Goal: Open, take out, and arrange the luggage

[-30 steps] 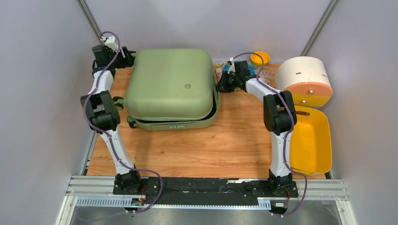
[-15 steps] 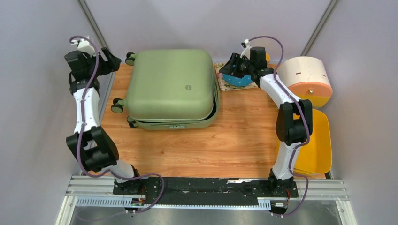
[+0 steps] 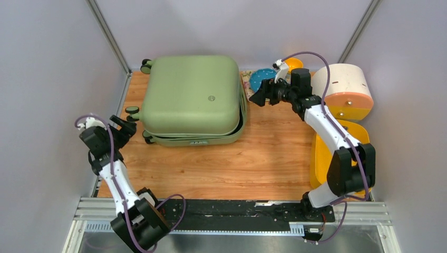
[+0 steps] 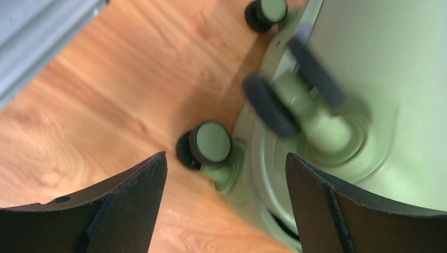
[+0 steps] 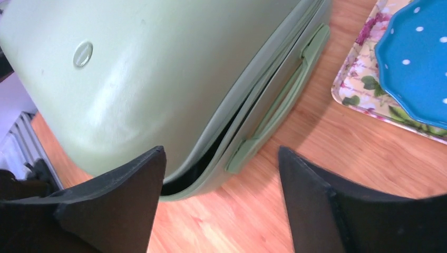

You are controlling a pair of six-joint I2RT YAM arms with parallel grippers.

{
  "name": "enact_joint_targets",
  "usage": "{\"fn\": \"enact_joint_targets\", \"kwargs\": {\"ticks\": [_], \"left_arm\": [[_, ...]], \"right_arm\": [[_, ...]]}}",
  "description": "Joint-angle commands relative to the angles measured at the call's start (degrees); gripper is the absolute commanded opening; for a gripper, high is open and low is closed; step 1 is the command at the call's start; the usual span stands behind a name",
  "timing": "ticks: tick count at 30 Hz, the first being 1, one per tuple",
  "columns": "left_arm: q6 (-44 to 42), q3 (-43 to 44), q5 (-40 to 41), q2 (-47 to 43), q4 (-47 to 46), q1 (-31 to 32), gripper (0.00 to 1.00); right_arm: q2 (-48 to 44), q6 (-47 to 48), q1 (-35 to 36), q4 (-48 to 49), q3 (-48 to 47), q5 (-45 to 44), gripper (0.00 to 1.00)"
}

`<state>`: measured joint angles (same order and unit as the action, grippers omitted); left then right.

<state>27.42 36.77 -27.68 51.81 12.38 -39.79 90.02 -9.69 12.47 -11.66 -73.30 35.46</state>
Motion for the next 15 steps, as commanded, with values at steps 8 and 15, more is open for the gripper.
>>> {"fn": "enact_joint_targets", "kwargs": {"ticks": [8, 15], "left_arm": [[11.51, -19.19, -4.22, -5.67, -19.21, 0.24, 0.91], [19.32, -23.06, -1.32, 0.12, -39.6, 4.1, 0.91]], "right_arm": [[-8.37, 21.37, 0.19, -3.44, 3.69, 6.54, 0.92], [-16.01, 30.08, 4.23, 1.2, 14.4, 2.95, 0.92]]}}
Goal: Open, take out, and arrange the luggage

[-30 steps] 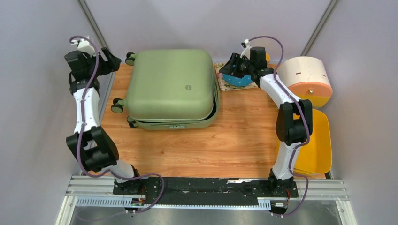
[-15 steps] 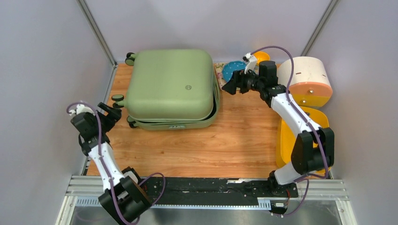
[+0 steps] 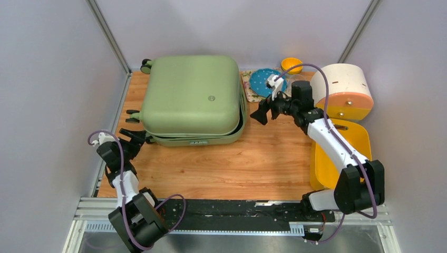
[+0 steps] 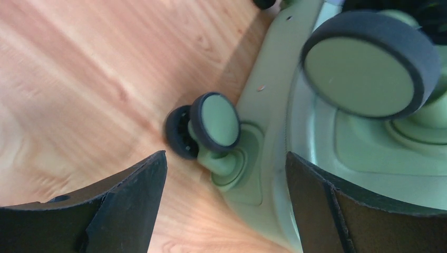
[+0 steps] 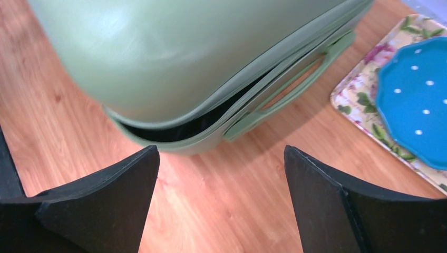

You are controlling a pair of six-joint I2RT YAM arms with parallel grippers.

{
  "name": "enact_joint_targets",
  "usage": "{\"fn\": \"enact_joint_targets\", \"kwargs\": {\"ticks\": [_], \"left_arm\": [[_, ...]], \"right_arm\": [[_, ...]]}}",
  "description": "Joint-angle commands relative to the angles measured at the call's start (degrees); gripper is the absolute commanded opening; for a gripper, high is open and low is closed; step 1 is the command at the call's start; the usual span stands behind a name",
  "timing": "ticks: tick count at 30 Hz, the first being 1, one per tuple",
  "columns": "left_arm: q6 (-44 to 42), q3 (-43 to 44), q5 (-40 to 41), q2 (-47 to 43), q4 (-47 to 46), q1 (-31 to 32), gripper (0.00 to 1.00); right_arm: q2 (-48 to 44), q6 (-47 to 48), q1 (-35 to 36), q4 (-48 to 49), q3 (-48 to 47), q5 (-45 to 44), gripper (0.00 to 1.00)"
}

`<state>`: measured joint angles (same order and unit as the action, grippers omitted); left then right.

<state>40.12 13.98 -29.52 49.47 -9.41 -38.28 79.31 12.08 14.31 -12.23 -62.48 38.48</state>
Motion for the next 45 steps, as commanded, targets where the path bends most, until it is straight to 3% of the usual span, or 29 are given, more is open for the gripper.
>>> {"fn": "enact_joint_targets", "kwargs": {"ticks": [1, 11, 17, 26, 30, 34, 38, 42, 45], "left_arm": [[7.07, -0.09, 0.77, 3.17, -19.32, 3.12, 0.91], [7.69, 2.72, 4.91, 6.07, -32.76, 6.47, 0.91], [7.09, 7.63, 3.42, 6.78, -35.5, 9.18, 0.91], [2.95, 20.11, 3.41, 10.02, -34.71, 13.93, 0.91], [2.69, 26.08, 3.15, 13.45, -34.62, 14.81, 0.91], [1.2, 30.57, 3.24, 16.88, -34.71, 16.31, 0.91], [-0.91, 34.09, 3.24, 21.0, -34.71, 17.36, 0.91], [-2.41, 33.32, 9.37, 18.57, -28.58, 16.23, 0.91], [-0.22, 26.56, 8.09, 13.47, -22.52, 10.26, 0.91]], "right_arm": [[-5.83, 9.88, 3.44, 1.51, 4.11, -0.24, 0.92], [-10.05, 16.31, 7.58, -3.94, 7.37, -0.69, 0.91], [-11.1, 18.68, 10.3, -3.25, 8.77, -1.38, 0.9], [-10.23, 20.0, 16.45, 2.99, 10.09, -3.49, 0.87], [-8.74, 18.69, 20.75, 12.73, 10.62, -8.23, 0.81], [-1.98, 16.76, 24.54, 24.95, 6.25, -14.65, 0.71], [5.49, 16.92, 26.74, 27.43, -0.25, -18.17, 0.65], [6.31, 18.33, 27.0, 26.91, -2.74, -19.84, 0.65], [2.28, 18.6, 26.21, 21.92, -0.46, -18.01, 0.65]]}}
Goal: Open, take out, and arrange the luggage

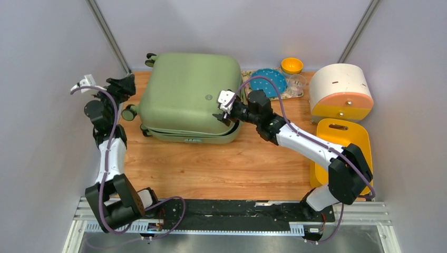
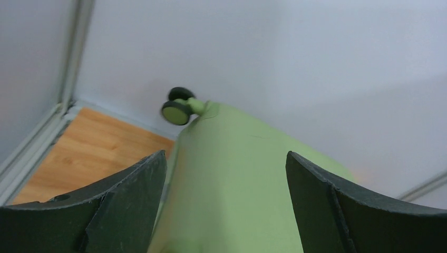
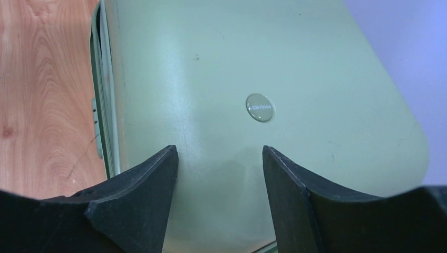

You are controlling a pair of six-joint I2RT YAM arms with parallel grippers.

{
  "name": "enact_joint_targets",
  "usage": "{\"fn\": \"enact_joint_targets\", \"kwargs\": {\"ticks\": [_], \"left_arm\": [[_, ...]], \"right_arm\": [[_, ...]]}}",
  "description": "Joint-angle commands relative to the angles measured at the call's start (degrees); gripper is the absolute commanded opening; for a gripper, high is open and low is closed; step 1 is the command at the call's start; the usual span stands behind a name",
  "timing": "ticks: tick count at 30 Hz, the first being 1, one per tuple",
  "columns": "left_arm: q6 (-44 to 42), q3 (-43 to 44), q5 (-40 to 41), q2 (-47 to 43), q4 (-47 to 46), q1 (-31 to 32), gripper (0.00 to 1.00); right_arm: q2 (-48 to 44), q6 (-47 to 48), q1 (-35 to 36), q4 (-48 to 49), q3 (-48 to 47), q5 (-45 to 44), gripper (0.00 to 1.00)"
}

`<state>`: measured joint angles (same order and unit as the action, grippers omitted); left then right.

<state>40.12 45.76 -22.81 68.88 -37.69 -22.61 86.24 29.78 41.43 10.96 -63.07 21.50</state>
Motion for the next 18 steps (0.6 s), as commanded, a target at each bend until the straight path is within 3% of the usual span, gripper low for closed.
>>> {"fn": "enact_joint_targets", "kwargs": {"ticks": [1, 4, 8, 14, 18], "left_arm": [[1.35, -8.98, 1.28, -8.39, 7.01, -8.82, 0.91], [5.3, -15.67, 2.06, -12.18, 12.02, -16.38, 0.91], [7.43, -22.1, 3.55, -13.34, 12.82, -20.71, 0.91], [5.59, -29.76, -1.01, -7.02, 2.55, -19.49, 0.91], [5.13, -30.29, -0.48, -0.17, -10.08, -14.41, 0.92]], "right_arm": [[-5.8, 0.89, -0.91, -2.86, 0.83, 0.29, 0.66], [-9.5, -0.33, -0.91, -7.0, 4.0, 1.35, 0.7], [-12.32, -5.33, -1.09, -10.25, 5.59, -0.05, 0.84], [-12.32, -13.34, -2.66, -11.58, 6.29, -0.93, 0.96], [-11.88, -10.01, -3.64, -14.9, 5.59, 2.67, 0.98]]}}
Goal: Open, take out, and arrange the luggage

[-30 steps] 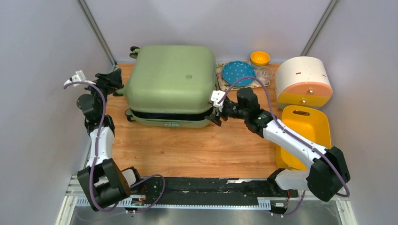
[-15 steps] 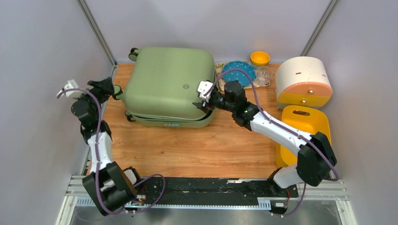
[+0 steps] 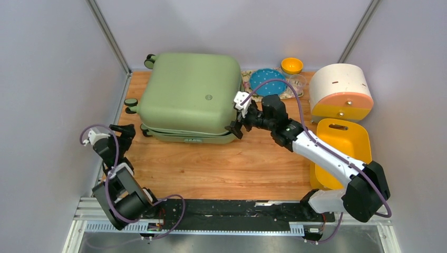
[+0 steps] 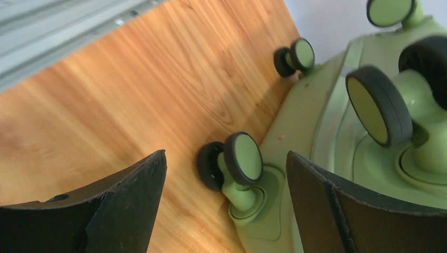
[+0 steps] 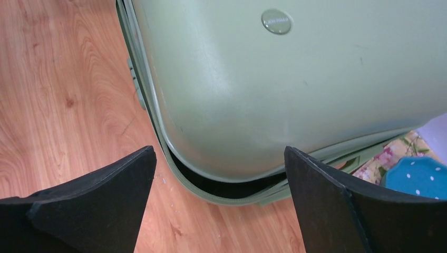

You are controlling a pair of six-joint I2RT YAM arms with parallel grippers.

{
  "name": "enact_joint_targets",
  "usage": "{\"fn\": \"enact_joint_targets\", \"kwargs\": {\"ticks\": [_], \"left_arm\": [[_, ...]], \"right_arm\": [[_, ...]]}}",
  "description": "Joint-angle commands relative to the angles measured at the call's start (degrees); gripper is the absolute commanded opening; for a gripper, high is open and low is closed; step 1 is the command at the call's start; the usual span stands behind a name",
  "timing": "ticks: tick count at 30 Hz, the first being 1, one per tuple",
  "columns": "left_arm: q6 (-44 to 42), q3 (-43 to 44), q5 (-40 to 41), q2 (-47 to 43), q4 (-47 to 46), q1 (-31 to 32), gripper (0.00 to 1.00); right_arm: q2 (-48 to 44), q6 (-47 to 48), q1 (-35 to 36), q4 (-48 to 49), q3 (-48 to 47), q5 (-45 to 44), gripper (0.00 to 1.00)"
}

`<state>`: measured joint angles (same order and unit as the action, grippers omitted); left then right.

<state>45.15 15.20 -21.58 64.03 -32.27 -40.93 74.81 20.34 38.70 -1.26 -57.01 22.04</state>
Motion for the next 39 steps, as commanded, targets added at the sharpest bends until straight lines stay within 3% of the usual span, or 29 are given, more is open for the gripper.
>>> {"fn": "enact_joint_targets", "kwargs": {"ticks": [1, 5, 13, 19, 30, 39], "left_arm": [[0.47, 1.57, -2.4, 8.18, -17.63, 4.8, 0.92], [0.73, 6.32, -1.8, 15.32, -22.92, 9.28, 0.91], [3.8, 18.61, -2.94, 27.2, -21.96, 11.75, 0.92], [7.94, 24.78, -6.01, 24.22, -20.47, 14.03, 0.92], [7.41, 35.67, -3.03, 19.99, -13.79, 20.09, 0.92], [4.52, 47.88, -3.64, 24.47, -9.39, 22.91, 0.92]], "right_arm": [[-0.19, 0.39, -0.9, -3.31, -0.9, 2.39, 0.98], [-0.53, 2.33, -0.99, -6.82, -1.78, 3.45, 0.95], [-1.24, 3.04, -0.9, -7.53, -1.79, 4.15, 0.92], [-1.16, 5.76, -0.64, -5.43, 0.41, 3.89, 0.91], [2.09, 15.42, 2.87, -2.35, 1.11, 7.84, 0.85], [14.65, 21.23, 7.36, 21.8, -5.63, -8.65, 0.8]]}}
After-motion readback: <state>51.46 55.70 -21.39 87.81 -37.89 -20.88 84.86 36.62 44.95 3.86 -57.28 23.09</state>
